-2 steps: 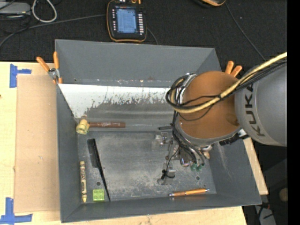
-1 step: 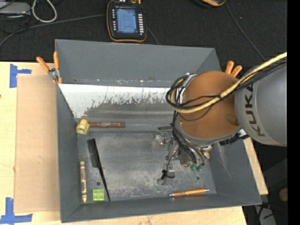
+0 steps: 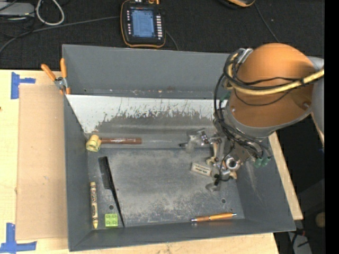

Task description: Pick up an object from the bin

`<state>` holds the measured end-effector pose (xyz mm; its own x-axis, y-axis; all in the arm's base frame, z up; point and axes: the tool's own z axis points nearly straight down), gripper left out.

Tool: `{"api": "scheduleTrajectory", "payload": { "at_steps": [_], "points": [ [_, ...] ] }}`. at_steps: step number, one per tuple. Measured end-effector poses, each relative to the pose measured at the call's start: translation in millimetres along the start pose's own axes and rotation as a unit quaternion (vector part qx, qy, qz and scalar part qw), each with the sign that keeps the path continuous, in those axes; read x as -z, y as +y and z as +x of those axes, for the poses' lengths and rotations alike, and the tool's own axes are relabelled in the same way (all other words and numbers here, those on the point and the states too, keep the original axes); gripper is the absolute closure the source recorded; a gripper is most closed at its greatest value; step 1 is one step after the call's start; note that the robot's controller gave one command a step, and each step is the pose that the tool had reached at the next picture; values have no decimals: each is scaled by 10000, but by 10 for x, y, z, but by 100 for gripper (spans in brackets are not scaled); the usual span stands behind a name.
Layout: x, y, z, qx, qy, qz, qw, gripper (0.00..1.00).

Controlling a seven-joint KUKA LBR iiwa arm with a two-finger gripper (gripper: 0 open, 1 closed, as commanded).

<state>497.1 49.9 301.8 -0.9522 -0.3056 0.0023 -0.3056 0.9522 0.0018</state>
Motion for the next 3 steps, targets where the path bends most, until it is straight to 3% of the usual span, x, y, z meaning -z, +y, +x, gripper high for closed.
{"api": "scheduleTrajectory", "payload": {
  "at_steps": [1, 2, 3],
  "points": [
    [-1077, 225, -7, -1420, -18, 0, 9899, 0],
    [-777, -89, 54, -728, -62, 14, 9973, 0],
    [-1704, -46, 108, -2108, 5, -11, 9775, 0]
  ]
}}
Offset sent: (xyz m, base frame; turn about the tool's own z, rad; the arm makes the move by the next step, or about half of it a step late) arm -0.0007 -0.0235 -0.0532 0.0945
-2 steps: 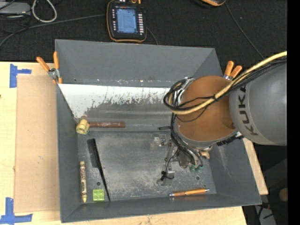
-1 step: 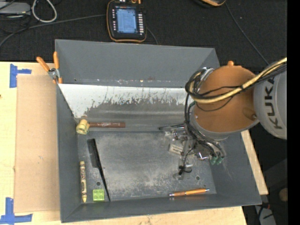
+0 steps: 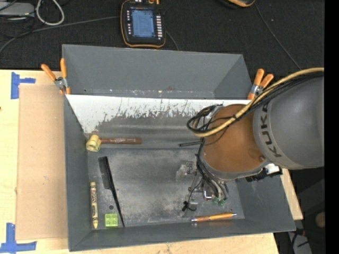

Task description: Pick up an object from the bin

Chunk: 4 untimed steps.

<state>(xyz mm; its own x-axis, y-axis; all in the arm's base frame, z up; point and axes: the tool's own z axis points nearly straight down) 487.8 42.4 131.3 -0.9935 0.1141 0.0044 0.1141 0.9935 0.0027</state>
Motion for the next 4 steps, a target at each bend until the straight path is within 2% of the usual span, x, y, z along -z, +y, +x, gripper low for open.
{"api": "scheduleTrajectory", "payload": {
  "at_steps": [1, 2, 3, 4],
  "points": [
    [424, -155, 136, 837, -73, 8, 9965, 0],
    [-444, -271, -863, 150, -18, -1, 9999, 0],
    [-63, -155, -647, 861, -51, 4, 9963, 0],
    [-635, -751, -650, 203, 2, 3, 9998, 0]
  ]
}}
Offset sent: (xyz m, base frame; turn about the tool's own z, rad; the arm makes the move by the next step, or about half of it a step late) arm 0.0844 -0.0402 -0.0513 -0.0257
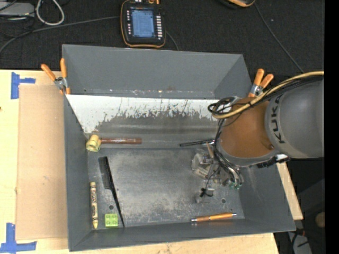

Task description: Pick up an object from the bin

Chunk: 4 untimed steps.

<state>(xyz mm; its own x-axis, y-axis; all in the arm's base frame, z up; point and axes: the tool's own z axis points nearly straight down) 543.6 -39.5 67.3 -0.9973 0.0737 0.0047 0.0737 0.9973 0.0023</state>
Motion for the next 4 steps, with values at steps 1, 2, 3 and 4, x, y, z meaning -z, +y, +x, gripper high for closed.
{"api": "scheduleTrajectory", "payload": {
  "at_steps": [1, 2, 3, 4],
  "points": [
    [288, -572, -296, 1238, -93, -7, 9923, 0],
    [27, -745, 540, 99, 22, -9, 9999, 0],
    [334, -750, -110, 1141, -125, 1, 9934, 100],
    [336, -755, -112, 1135, -129, 4, 9935, 0]
  ]
}}
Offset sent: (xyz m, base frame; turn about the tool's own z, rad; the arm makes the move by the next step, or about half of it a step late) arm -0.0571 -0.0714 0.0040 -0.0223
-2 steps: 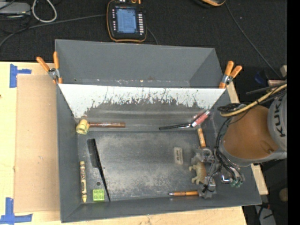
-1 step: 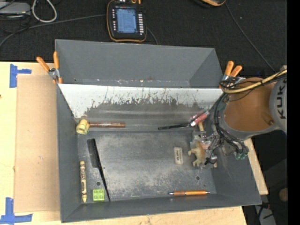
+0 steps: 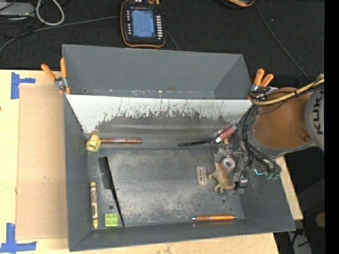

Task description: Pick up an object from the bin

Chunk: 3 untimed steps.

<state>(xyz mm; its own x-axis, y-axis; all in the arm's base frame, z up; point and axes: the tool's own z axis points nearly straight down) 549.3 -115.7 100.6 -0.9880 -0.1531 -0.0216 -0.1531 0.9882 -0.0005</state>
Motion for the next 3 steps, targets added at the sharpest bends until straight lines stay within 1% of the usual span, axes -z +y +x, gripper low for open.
{"api": "scheduleTrajectory", "payload": {
  "at_steps": [1, 2, 3],
  "points": [
    [0, -3, 1, -5, 0, 0, 10000, 0],
    [-73, 79, 275, -119, 12, -12, 9999, 0],
    [75, 80, 290, -101, 59, -31, 9999, 0]
  ]
}}
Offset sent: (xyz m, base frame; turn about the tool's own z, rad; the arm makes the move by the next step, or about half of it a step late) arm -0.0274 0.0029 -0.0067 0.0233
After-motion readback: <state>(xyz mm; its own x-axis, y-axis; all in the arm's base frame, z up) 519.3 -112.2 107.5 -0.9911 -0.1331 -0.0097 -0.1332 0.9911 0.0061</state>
